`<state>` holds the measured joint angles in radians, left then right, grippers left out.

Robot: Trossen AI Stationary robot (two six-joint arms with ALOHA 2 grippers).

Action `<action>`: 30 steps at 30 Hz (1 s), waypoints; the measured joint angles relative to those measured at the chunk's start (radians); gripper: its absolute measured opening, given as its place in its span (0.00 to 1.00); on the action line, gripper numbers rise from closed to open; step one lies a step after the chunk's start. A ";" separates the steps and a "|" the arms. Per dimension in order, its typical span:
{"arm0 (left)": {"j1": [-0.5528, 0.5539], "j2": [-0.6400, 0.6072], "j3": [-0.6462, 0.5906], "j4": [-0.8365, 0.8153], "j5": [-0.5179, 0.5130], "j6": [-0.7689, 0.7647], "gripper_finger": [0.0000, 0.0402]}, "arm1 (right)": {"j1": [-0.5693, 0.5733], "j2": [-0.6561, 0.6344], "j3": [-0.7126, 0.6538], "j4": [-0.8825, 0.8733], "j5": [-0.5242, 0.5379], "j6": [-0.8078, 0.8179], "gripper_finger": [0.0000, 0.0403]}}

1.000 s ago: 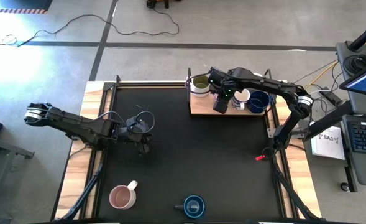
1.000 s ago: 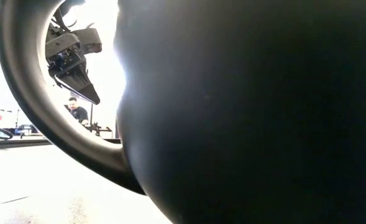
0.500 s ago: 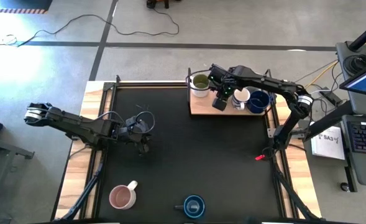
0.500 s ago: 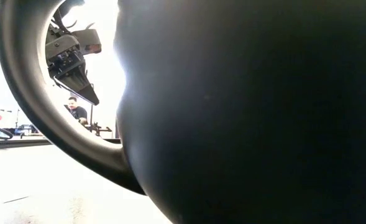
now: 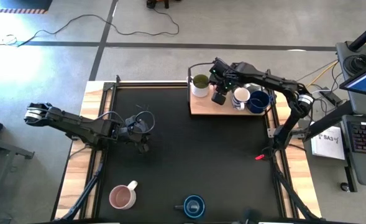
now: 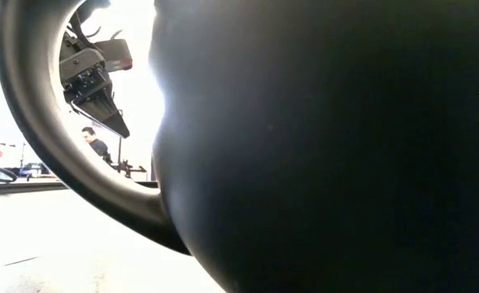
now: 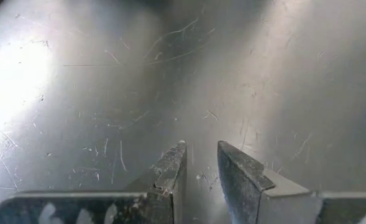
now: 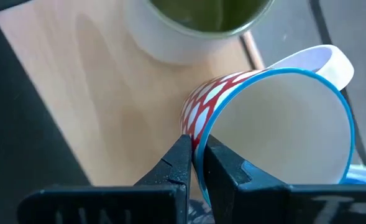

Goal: Place coffee mugs
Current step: Put the red patterned mug on the shelf

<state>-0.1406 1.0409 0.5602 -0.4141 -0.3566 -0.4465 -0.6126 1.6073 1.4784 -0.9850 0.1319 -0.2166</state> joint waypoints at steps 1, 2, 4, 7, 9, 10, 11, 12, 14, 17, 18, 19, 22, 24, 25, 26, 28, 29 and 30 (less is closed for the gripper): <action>0.001 0.000 0.000 0.000 -0.001 0.000 0.18 | -0.004 0.000 0.000 0.009 0.001 -0.009 0.06; 0.001 0.000 0.000 -0.001 -0.001 0.000 0.18 | -0.009 0.000 0.001 0.011 0.001 -0.013 0.06; 0.004 0.000 0.000 -0.005 -0.001 0.000 0.18 | -0.017 0.000 0.001 0.012 0.000 -0.013 0.06; 0.007 0.000 0.000 -0.005 -0.001 0.000 0.18 | -0.023 0.000 0.001 0.035 0.001 -0.013 0.06; 0.008 0.000 0.000 -0.004 -0.001 0.000 0.18 | -0.025 0.000 0.001 0.030 0.002 -0.016 0.06; 0.009 0.000 0.000 -0.004 -0.001 0.000 0.18 | -0.025 0.000 0.001 0.026 0.000 -0.016 0.06; 0.009 0.000 0.000 -0.004 -0.001 0.000 0.18 | -0.025 0.000 0.001 0.026 0.000 -0.019 0.06; 0.010 0.000 0.000 -0.004 -0.001 0.000 0.18 | -0.025 0.000 0.001 0.029 0.000 -0.021 0.06; 0.010 0.000 0.000 -0.004 -0.001 0.000 0.18 | -0.025 0.000 0.001 0.033 0.000 -0.021 0.06; 0.010 0.000 0.000 -0.004 -0.001 0.000 0.18 | -0.025 0.000 0.001 0.030 0.000 -0.022 0.06; 0.010 0.000 0.000 -0.004 0.001 0.000 0.18 | -0.025 0.000 0.001 0.032 0.000 -0.021 0.06; 0.010 0.000 0.000 -0.004 0.004 0.000 0.18 | -0.025 0.001 0.001 0.034 0.000 -0.021 0.06; 0.010 0.000 0.000 -0.005 0.005 0.000 0.18 | -0.025 0.013 0.001 0.033 0.000 -0.020 0.06; 0.010 0.000 0.000 -0.005 0.006 0.000 0.18 | -0.025 0.030 0.001 0.038 0.000 -0.024 0.06; 0.010 0.000 0.000 -0.006 0.006 0.000 0.18 | -0.025 0.036 0.001 0.043 0.002 -0.024 0.06; 0.010 0.000 0.000 -0.006 0.006 0.000 0.18 | -0.025 0.042 0.002 0.043 0.006 -0.026 0.06; 0.010 0.000 0.000 -0.012 0.006 0.000 0.18 | -0.025 0.048 0.003 0.044 0.006 -0.031 0.06; 0.010 -0.001 0.000 -0.016 0.006 0.000 0.18 | -0.025 0.050 0.004 0.045 0.007 -0.033 0.06; 0.010 -0.001 0.000 -0.017 0.006 -0.001 0.18 | -0.025 0.050 0.004 0.046 0.008 -0.033 0.06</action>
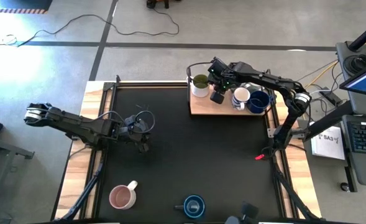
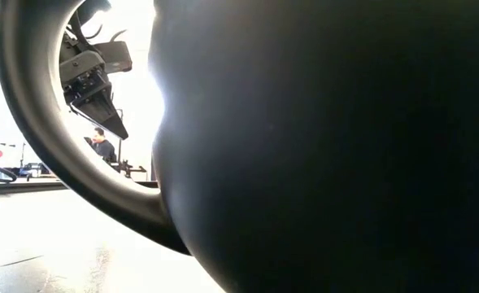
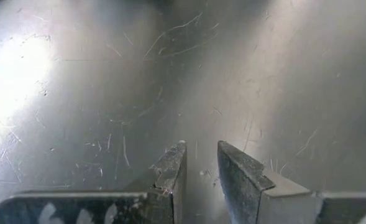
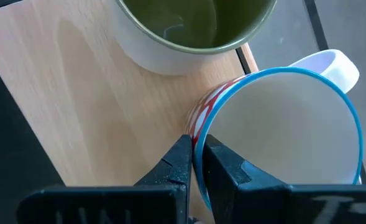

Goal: Place coffee mugs
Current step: Put the red patterned mug on the shelf

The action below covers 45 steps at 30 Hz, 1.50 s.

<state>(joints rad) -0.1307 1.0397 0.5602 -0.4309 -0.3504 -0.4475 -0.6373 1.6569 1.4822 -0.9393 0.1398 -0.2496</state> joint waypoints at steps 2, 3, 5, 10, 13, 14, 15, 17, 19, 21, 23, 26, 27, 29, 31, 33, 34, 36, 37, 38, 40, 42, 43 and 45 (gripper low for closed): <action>0.002 -0.001 0.000 0.000 0.000 -0.001 0.18 | 0.000 0.001 0.003 -0.002 0.000 0.000 0.06; 0.003 -0.001 0.000 -0.001 0.000 0.000 0.18 | 0.000 0.002 0.007 -0.004 0.001 0.000 0.06; 0.004 -0.002 0.000 -0.002 0.000 -0.001 0.18 | 0.000 0.004 0.018 -0.009 0.001 0.000 0.06; 0.004 -0.002 0.000 -0.002 0.000 -0.002 0.18 | -0.001 0.005 0.034 -0.006 0.002 -0.008 0.06; 0.004 -0.003 0.000 -0.002 0.000 -0.002 0.18 | -0.003 0.005 0.034 -0.009 0.011 -0.005 0.06; 0.004 -0.003 0.000 -0.002 0.000 -0.002 0.18 | -0.003 0.005 0.034 -0.010 0.014 -0.005 0.06; 0.004 -0.003 0.000 -0.002 0.000 -0.002 0.18 | -0.003 0.005 0.034 -0.008 0.016 -0.005 0.06; 0.004 -0.003 0.000 -0.004 0.000 -0.002 0.18 | -0.003 0.005 0.034 -0.006 0.017 -0.005 0.06; 0.004 -0.003 0.000 -0.004 0.000 -0.002 0.18 | -0.003 0.005 0.034 -0.008 0.017 -0.005 0.06; 0.004 -0.003 0.000 -0.004 0.000 -0.002 0.18 | -0.003 0.005 0.034 -0.006 0.017 -0.005 0.06; 0.004 -0.003 0.000 -0.004 0.000 -0.002 0.18 | -0.003 0.005 0.034 -0.006 0.017 -0.005 0.06; 0.004 -0.003 0.000 -0.004 0.000 -0.001 0.18 | -0.003 0.005 0.034 -0.005 0.017 -0.005 0.06; 0.004 -0.003 0.000 -0.004 0.000 -0.001 0.18 | -0.003 0.005 0.034 -0.005 0.017 -0.005 0.06; 0.004 -0.003 0.000 -0.004 0.000 0.000 0.18 | -0.003 0.005 0.034 -0.005 0.017 -0.005 0.06; 0.004 -0.003 0.000 -0.004 0.000 0.000 0.18 | -0.003 0.005 0.034 -0.005 0.017 -0.005 0.06; 0.004 -0.003 0.000 -0.004 0.000 0.000 0.18 | -0.003 0.005 0.034 -0.005 0.017 -0.005 0.06; 0.004 -0.003 0.000 -0.004 0.000 0.001 0.18 | -0.003 0.005 0.034 -0.005 0.016 -0.005 0.06; 0.004 -0.003 0.000 -0.004 0.000 0.001 0.18 | -0.003 0.005 0.034 -0.005 0.012 -0.005 0.06; 0.004 -0.003 0.000 -0.004 0.001 0.001 0.18 | -0.003 0.005 0.034 -0.005 0.010 -0.005 0.06; 0.004 -0.003 0.000 -0.004 0.001 0.001 0.18 | -0.003 0.005 0.034 -0.005 0.010 -0.005 0.06; 0.004 -0.003 0.000 -0.004 0.001 0.001 0.18 | -0.003 0.005 0.034 -0.005 0.010 -0.005 0.06; 0.004 -0.003 0.000 -0.004 0.001 0.001 0.18 | -0.003 0.005 0.034 -0.005 0.010 -0.005 0.06; 0.004 -0.003 0.000 -0.004 0.001 0.001 0.18 | -0.003 0.005 0.034 -0.005 0.010 -0.005 0.06; 0.004 -0.003 0.000 -0.004 0.001 0.001 0.18 | -0.003 0.005 0.034 -0.005 0.010 -0.005 0.06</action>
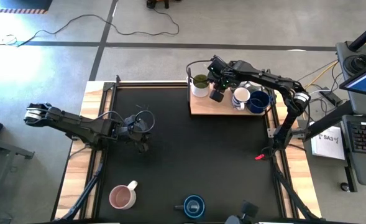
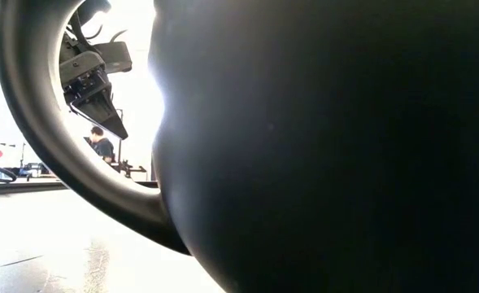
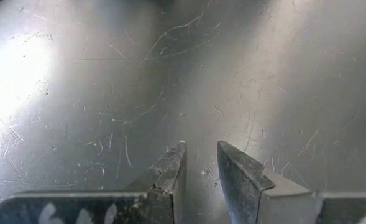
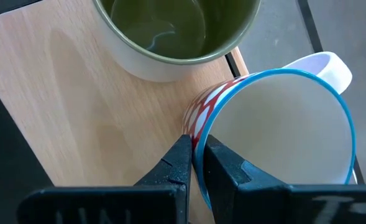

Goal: Place coffee mugs
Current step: Put the red patterned mug on the shelf

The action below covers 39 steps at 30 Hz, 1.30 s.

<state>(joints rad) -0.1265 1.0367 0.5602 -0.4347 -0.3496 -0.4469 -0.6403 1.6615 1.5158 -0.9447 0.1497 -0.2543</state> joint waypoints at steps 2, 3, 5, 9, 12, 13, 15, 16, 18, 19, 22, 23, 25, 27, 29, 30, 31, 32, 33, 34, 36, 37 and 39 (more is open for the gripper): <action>0.000 0.000 0.000 0.000 0.000 0.000 0.18 | 0.000 0.000 0.000 0.000 0.000 0.000 0.06; 0.000 0.000 0.000 0.000 0.000 0.000 0.18 | 0.000 0.000 0.000 0.000 0.000 0.000 0.06; 0.000 0.000 0.000 0.000 0.000 0.000 0.18 | 0.000 -0.001 0.000 0.000 0.000 0.000 0.06; 0.000 0.000 0.000 0.000 0.000 0.000 0.18 | 0.000 -0.001 0.000 0.000 0.000 0.000 0.06; 0.000 0.000 0.000 0.000 0.000 0.000 0.18 | 0.000 -0.001 0.000 0.000 0.000 0.000 0.06; 0.000 0.000 0.000 0.000 0.000 0.000 0.18 | 0.000 -0.001 0.000 -0.001 0.000 0.000 0.06; 0.000 0.000 0.000 0.000 0.000 0.000 0.18 | 0.000 -0.001 0.000 -0.001 -0.002 0.000 0.06; 0.000 0.000 0.000 0.000 0.000 0.000 0.18 | 0.000 -0.001 0.000 -0.002 -0.010 -0.001 0.06; 0.000 0.000 0.000 0.000 0.000 0.000 0.18 | 0.000 -0.001 0.000 -0.005 -0.035 -0.001 0.06; 0.000 0.000 0.000 0.000 0.000 0.000 0.18 | 0.000 -0.001 0.000 -0.008 -0.045 0.000 0.06; 0.000 0.000 0.000 0.000 0.000 0.000 0.18 | 0.001 -0.001 0.000 -0.009 -0.048 0.006 0.06; 0.000 0.000 0.000 0.000 0.000 0.000 0.18 | 0.001 -0.001 0.000 -0.007 -0.047 0.008 0.06; 0.000 0.000 0.000 0.000 0.000 0.000 0.18 | 0.001 -0.001 0.000 -0.008 -0.043 0.008 0.06; 0.000 0.000 0.000 0.000 0.000 0.000 0.18 | 0.000 -0.001 0.000 -0.006 -0.025 0.009 0.08; 0.000 0.000 0.000 0.000 0.000 0.000 0.18 | 0.000 -0.001 0.000 -0.007 -0.004 0.008 0.10; 0.000 0.000 0.000 0.000 0.000 0.000 0.18 | 0.000 -0.001 0.000 -0.007 -0.006 0.010 0.11; 0.000 0.000 0.000 0.000 0.000 0.000 0.18 | 0.000 -0.001 0.000 -0.007 -0.007 0.012 0.12; 0.000 0.000 0.000 0.000 0.000 0.000 0.18 | 0.000 0.000 0.000 -0.007 -0.007 0.012 0.12; 0.000 0.000 0.000 0.000 0.000 0.000 0.18 | 0.000 0.001 0.000 -0.006 -0.007 0.008 0.13; 0.000 0.000 0.000 0.000 0.000 0.000 0.18 | 0.000 0.001 0.000 -0.006 -0.007 0.005 0.13; 0.000 0.000 0.000 -0.001 0.000 0.000 0.18 | 0.000 0.002 0.000 -0.006 -0.006 0.003 0.13; 0.000 0.000 0.000 -0.001 0.000 0.000 0.18 | -0.001 0.002 0.000 -0.005 -0.001 0.003 0.13; 0.000 0.000 0.000 -0.001 0.000 0.000 0.18 | -0.002 0.002 0.000 -0.005 0.008 0.007 0.13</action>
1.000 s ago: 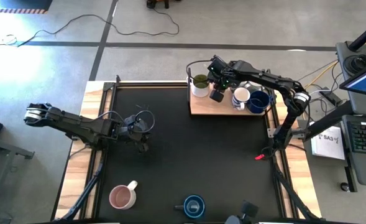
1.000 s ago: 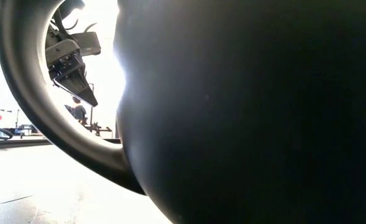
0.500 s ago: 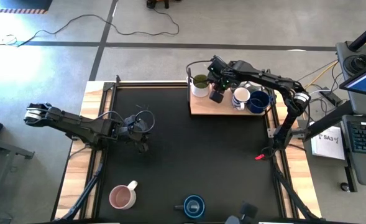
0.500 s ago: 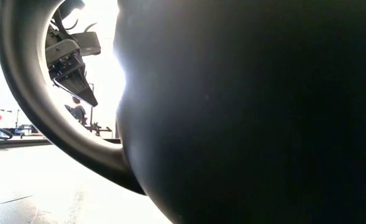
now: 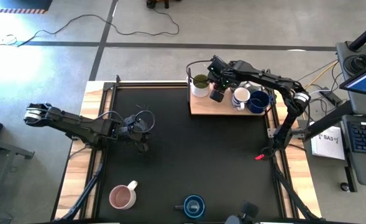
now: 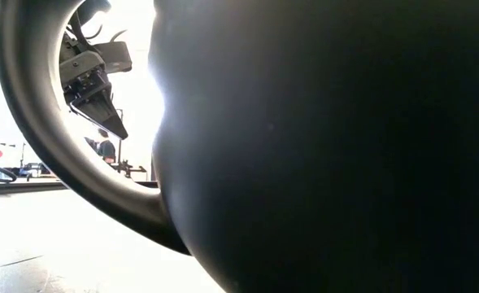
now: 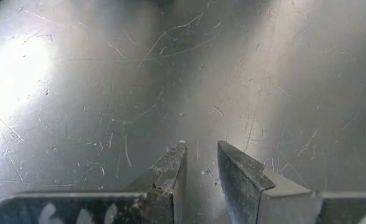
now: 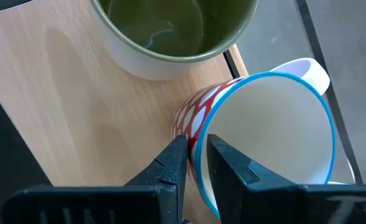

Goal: Place coffee mugs
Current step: Put the red patterned mug on the shelf, then put the pink mug on the shelf

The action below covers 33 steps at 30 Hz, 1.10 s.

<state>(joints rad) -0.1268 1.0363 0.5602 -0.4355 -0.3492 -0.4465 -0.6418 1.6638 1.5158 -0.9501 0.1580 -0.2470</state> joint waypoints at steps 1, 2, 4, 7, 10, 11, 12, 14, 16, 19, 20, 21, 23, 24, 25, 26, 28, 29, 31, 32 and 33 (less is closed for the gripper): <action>0.000 0.000 0.000 0.000 0.000 0.000 0.18 | 0.000 0.000 0.000 0.000 0.000 0.000 0.13; 0.000 0.000 0.000 0.000 0.000 0.000 0.18 | 0.000 0.000 0.000 -0.001 0.001 0.000 0.13; 0.000 0.000 0.000 0.000 0.000 0.000 0.18 | 0.000 0.000 0.001 -0.002 0.000 0.001 0.13; 0.000 0.000 0.000 0.000 0.000 0.000 0.18 | 0.000 0.000 0.013 -0.028 0.001 0.020 0.13; 0.000 0.000 0.000 0.003 0.014 -0.002 0.18 | 0.000 -0.001 0.037 -0.082 0.001 0.046 0.13; 0.000 0.000 0.000 0.009 0.020 -0.003 0.18 | 0.001 -0.001 0.047 -0.100 0.001 0.055 0.13; 0.000 0.000 0.000 0.018 0.020 -0.003 0.18 | 0.002 -0.001 0.058 -0.115 0.001 0.066 0.13; 0.000 0.000 0.000 0.036 0.021 0.000 0.18 | 0.007 -0.002 0.082 -0.139 0.003 0.080 0.13; -0.001 0.003 0.000 0.054 0.027 0.000 0.18 | 0.016 -0.005 0.108 -0.152 0.002 0.101 0.13; -0.001 0.013 0.000 0.089 0.053 -0.008 0.18 | 0.038 -0.011 0.145 -0.181 -0.002 0.145 0.13; -0.003 0.018 0.000 0.103 0.060 -0.011 0.18 | 0.048 -0.012 0.155 -0.200 -0.004 0.155 0.13; -0.004 0.022 0.000 0.119 0.070 -0.016 0.18 | 0.061 -0.013 0.162 -0.220 -0.007 0.170 0.13; -0.009 0.031 0.000 0.153 0.084 -0.031 0.18 | 0.094 -0.017 0.168 -0.261 -0.008 0.203 0.13; -0.012 0.034 0.000 0.167 0.092 -0.038 0.18 | 0.113 -0.020 0.168 -0.283 -0.008 0.219 0.13; -0.016 0.037 0.000 0.178 0.100 -0.045 0.18 | 0.136 -0.024 0.164 -0.302 -0.008 0.235 0.13; -0.021 0.041 0.000 0.195 0.101 -0.052 0.18 | 0.160 -0.027 0.162 -0.320 -0.008 0.253 0.13; -0.033 0.047 0.000 0.228 0.101 -0.064 0.18 | 0.215 -0.033 0.155 -0.358 -0.009 0.291 0.13; -0.041 0.050 0.000 0.243 0.101 -0.071 0.18 | 0.245 -0.035 0.153 -0.373 -0.009 0.315 0.13; -0.055 0.059 0.000 0.270 0.102 -0.083 0.18 | 0.305 -0.040 0.151 -0.396 -0.009 0.351 0.13; -0.061 0.061 0.000 0.277 0.105 -0.087 0.18 | 0.336 -0.041 0.151 -0.407 -0.009 0.364 0.13; -0.066 0.062 0.000 0.277 0.114 -0.089 0.18 | 0.367 -0.042 0.151 -0.410 -0.009 0.378 0.13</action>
<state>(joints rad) -0.1925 1.0981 0.5602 -0.1580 -0.2348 -0.5359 -0.2753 1.6219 1.6669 -1.3598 0.1490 0.1307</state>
